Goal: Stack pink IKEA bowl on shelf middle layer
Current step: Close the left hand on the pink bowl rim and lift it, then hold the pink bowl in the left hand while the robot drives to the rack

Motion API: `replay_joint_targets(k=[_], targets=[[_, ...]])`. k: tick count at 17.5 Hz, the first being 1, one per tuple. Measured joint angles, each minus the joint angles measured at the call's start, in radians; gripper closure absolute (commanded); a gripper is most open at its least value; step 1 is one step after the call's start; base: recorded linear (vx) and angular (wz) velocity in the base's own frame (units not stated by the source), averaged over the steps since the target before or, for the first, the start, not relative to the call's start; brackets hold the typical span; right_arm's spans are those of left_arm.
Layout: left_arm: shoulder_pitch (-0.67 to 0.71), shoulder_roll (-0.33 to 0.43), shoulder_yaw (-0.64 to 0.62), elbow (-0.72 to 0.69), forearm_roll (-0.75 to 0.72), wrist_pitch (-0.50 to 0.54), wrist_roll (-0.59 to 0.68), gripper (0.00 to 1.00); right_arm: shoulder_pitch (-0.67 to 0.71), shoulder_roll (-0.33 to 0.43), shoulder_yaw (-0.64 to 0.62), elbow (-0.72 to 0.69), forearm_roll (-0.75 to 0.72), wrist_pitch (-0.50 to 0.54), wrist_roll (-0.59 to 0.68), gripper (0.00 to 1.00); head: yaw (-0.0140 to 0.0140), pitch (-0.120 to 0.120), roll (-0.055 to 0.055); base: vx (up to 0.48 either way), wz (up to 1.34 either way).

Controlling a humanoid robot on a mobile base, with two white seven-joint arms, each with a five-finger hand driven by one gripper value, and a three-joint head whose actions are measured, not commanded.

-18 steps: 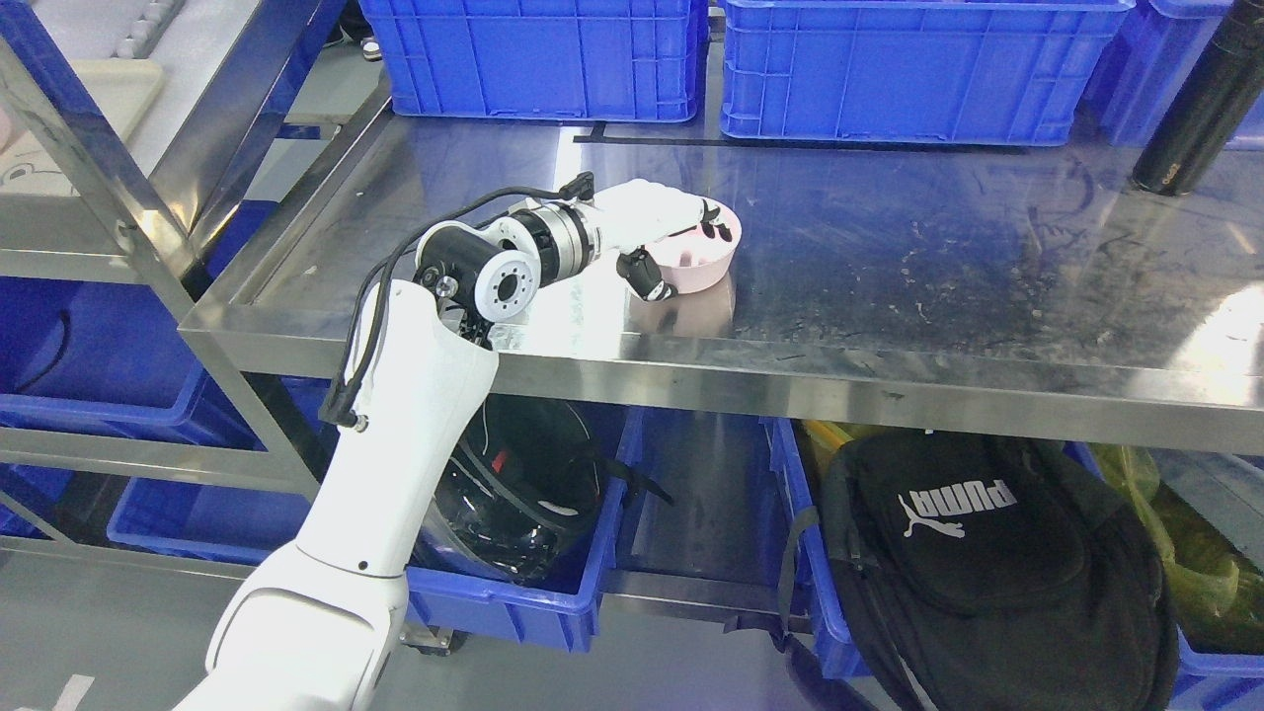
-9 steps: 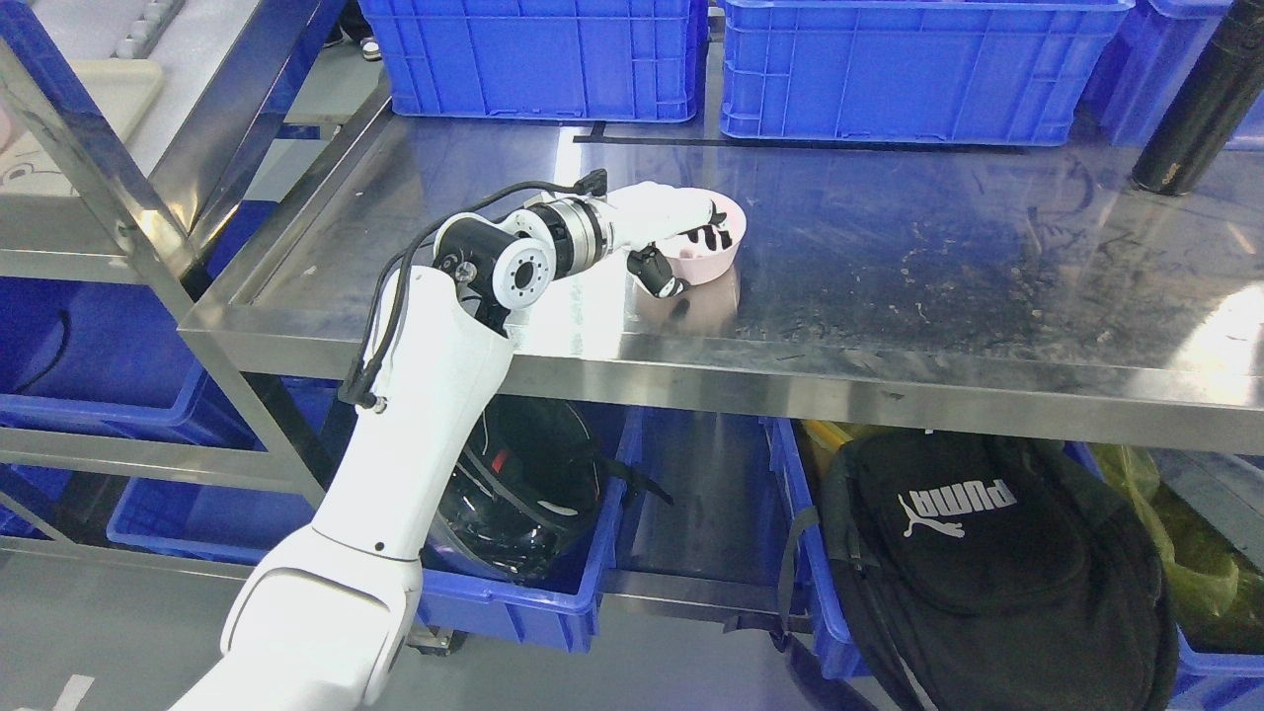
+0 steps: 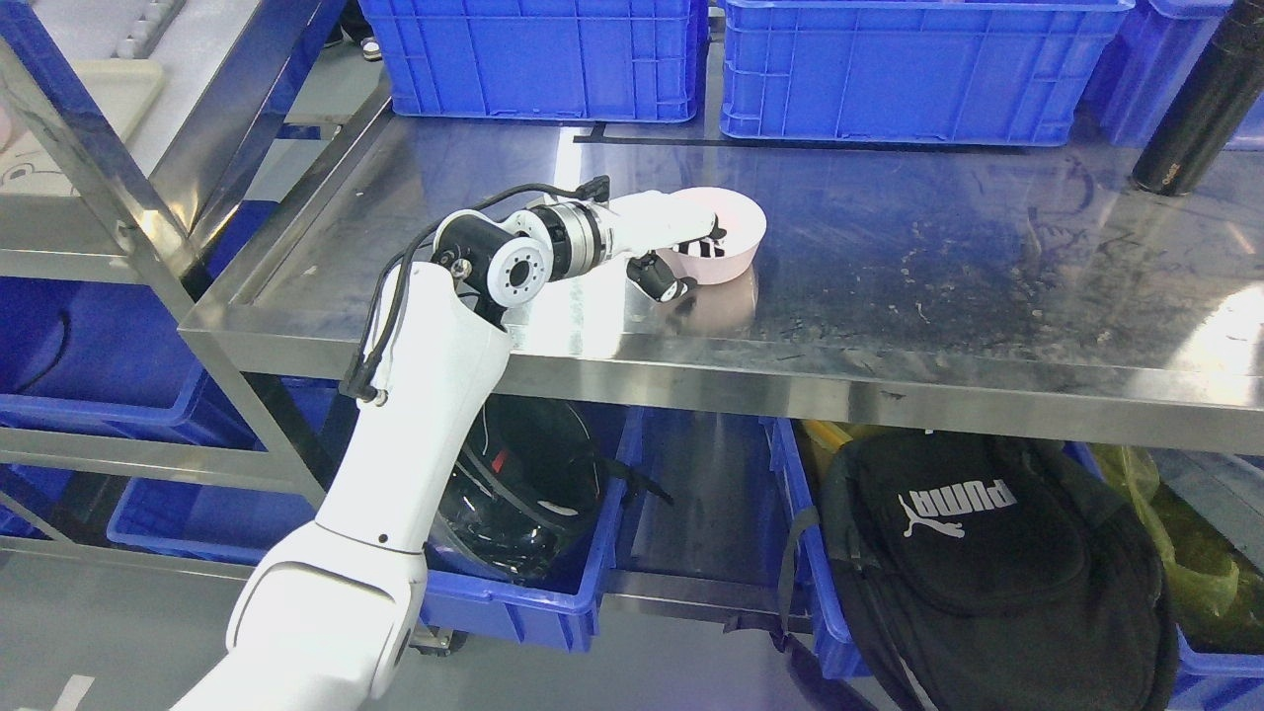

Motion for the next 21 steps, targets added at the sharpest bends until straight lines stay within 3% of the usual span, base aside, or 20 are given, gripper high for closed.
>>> replay_joint_targets(k=[7,15,21], targets=[[0.005,-0.004,0.108,-0.061,0.064,-0.141,-0.027,1.0,0.0,0.0,0.0,0.0,0.0,0.0,0.0,0.0,0.0,0.0,0.0,0.0,0.0],[0.11,-0.006,0.179,-0.199,0.189,-0.44,-0.04,1.0,0.0,0.0,0.0,0.0,0.0,0.0,0.0,0.0,0.0,0.0,0.0,0.003,0.03],[0.193,-0.007,0.206,-0.268,0.24,-0.485,-0.031,1.0,0.0,0.0,0.0,0.0,0.0,0.0,0.0,0.0,0.0,0.0,0.0,-0.032,0.48]])
